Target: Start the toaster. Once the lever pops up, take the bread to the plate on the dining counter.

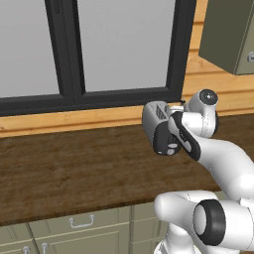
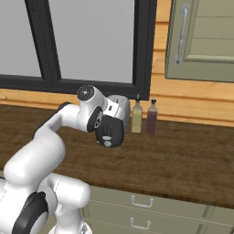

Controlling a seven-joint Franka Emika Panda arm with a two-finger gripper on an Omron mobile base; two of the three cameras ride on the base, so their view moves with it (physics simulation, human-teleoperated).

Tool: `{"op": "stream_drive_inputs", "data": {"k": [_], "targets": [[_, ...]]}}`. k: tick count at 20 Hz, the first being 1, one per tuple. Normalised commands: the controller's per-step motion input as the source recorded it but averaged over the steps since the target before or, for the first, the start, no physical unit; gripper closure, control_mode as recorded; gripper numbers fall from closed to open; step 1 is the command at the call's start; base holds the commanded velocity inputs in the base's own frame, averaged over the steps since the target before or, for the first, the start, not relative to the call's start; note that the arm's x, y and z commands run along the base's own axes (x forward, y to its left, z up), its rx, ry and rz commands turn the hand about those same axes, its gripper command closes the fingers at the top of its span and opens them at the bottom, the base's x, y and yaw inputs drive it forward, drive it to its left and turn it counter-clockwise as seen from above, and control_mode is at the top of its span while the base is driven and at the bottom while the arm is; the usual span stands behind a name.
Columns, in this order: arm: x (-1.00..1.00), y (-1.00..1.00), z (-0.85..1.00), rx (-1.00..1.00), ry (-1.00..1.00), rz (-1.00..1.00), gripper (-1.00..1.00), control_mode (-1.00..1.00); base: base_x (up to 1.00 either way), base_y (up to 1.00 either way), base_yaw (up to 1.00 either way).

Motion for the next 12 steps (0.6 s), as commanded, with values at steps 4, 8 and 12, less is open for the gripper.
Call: {"op": "stream_drive_inputs", "data": {"k": [4,8,12], "targets": [[0.00,0.00,0.00,0.00,0.00,0.00,-1.00,-1.00,0.00,0.00,0.00],[0.00,0.00,0.00,0.00,0.00,0.00,-1.00,-1.00,0.00,0.00,0.00],[0.00,0.00,0.00,0.00,0.00,0.00,-1.00,-1.00,0.00,0.00,0.00]]}}
